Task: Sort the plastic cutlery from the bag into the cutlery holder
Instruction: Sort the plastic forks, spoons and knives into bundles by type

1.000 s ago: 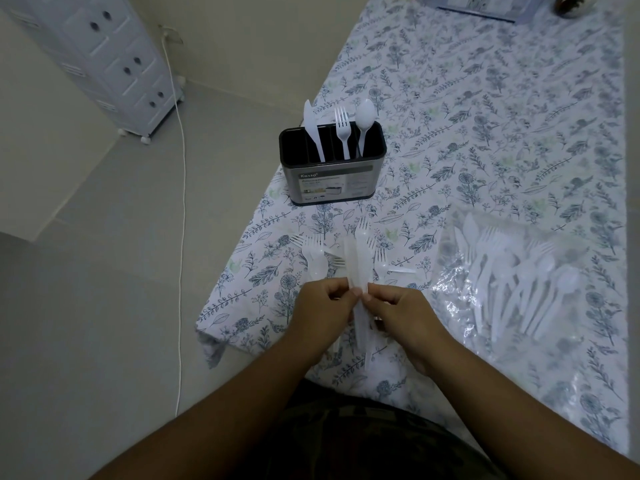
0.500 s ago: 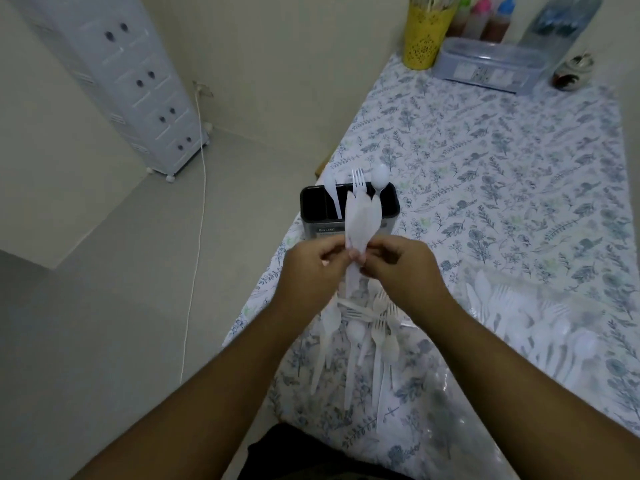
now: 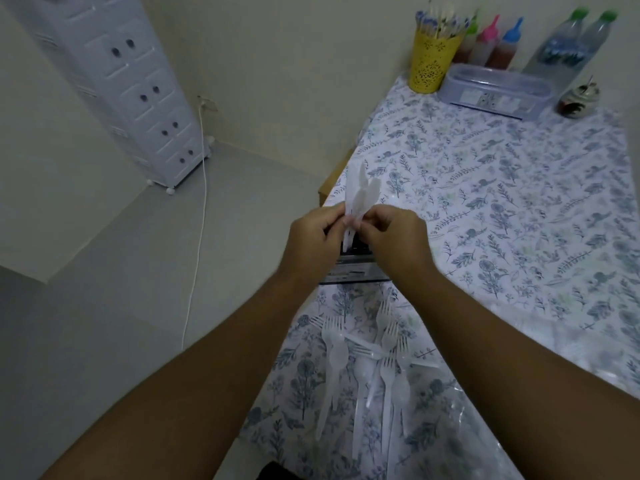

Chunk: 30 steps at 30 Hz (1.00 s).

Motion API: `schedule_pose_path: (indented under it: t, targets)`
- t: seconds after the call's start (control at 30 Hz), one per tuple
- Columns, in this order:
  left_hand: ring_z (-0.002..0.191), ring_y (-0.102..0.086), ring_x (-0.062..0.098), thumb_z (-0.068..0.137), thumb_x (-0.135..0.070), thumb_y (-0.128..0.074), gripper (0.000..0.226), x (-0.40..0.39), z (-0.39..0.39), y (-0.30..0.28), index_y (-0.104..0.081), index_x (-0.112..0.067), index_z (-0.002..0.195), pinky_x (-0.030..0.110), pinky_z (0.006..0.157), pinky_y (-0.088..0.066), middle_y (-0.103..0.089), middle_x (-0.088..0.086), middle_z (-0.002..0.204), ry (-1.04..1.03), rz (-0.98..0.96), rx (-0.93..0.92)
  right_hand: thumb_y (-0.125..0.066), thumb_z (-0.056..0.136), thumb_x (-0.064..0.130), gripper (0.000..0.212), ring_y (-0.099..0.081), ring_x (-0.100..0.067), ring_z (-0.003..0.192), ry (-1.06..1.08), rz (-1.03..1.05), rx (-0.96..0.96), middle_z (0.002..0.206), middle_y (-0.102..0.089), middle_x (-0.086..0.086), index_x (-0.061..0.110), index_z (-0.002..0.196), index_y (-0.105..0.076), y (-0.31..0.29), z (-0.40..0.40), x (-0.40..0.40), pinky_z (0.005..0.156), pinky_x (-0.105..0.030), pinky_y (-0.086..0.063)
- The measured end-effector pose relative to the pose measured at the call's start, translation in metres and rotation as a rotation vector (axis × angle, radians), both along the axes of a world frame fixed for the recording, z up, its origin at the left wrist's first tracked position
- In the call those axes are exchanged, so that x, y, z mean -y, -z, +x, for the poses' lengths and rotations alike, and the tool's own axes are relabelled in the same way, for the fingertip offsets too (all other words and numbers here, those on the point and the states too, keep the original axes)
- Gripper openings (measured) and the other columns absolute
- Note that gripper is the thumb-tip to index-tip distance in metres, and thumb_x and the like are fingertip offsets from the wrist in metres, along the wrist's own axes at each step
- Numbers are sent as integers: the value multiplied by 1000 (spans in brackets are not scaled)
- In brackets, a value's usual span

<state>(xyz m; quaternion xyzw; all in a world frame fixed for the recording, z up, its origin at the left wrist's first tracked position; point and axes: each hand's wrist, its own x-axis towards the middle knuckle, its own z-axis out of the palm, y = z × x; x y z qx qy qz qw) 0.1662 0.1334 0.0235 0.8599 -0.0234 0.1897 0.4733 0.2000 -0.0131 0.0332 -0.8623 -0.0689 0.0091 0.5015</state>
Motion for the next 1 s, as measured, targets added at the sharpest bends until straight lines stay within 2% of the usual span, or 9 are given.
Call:
schedule_pose_path:
  t: [0.1,0.17,0.27,0.37,0.5,0.67,0.73,0.83,1.0]
  targets:
    - [94,-67,9,97,-9,-61,29,1,-6,13,-70,-9,125,11,84,-50,-75,4,109,29,52,8,-69,95,17,21,-63,-23,65,-39,-112,29,68,-69,-8,6,78,-73,19,-4,0,58,-26,-42]
    - [98,-69,13,96,-8,-61,30,0,-6,18,-69,-6,125,9,87,-48,-75,7,112,20,117,9,-66,97,11,24,-56,-24,62,-68,-189,63,67,-68,-12,1,76,-72,23,-8,0,57,-21,-31]
    - [95,-71,25,93,-6,-64,27,-2,-6,19,-72,-1,118,13,87,-44,-76,15,106,-64,210,1,-65,97,11,21,-63,-22,67,-87,-266,110,74,-74,-13,1,82,-77,23,-10,2,62,-25,-41]
    - [91,-70,25,93,-11,-64,24,-3,-10,15,-75,-4,113,24,85,-51,-76,13,102,-150,256,-19,-71,94,21,18,-68,-19,70,-52,-293,102,76,-76,-6,8,85,-81,19,-11,6,68,-34,-55]
    - [73,-67,25,94,-15,-61,19,-2,-27,11,-77,-6,92,39,68,-56,-74,11,82,-201,320,-81,-74,93,28,19,-62,-9,63,8,-253,58,72,-73,0,12,86,-80,13,-21,10,58,-19,-47]
    - [72,-67,15,93,-14,-65,16,12,-60,15,-79,-10,99,26,69,-54,-77,4,85,-104,247,-87,-71,95,28,14,-55,5,54,27,-211,-33,63,-60,18,18,89,-79,19,-48,18,49,-7,-39]
    - [69,-65,13,93,-15,-65,15,17,-77,27,-79,-10,97,26,68,-53,-76,4,83,-85,233,-150,-70,95,28,14,-57,5,57,23,-222,-74,64,-61,19,17,91,-79,24,-63,23,52,-6,-40]
    - [69,-63,15,93,-17,-66,12,20,-106,51,-75,-9,90,32,69,-56,-72,4,80,-99,195,-340,-70,96,27,16,-61,-3,65,-12,-257,-150,73,-70,8,14,92,-79,41,-92,34,66,-18,-50]
    - [78,-59,13,85,-39,-74,26,30,-161,92,-58,-20,93,27,68,-51,-61,-3,85,-111,221,-787,-68,95,22,29,-63,-16,95,-198,-433,-284,109,-70,-6,14,123,-72,85,-138,45,84,-21,-44]
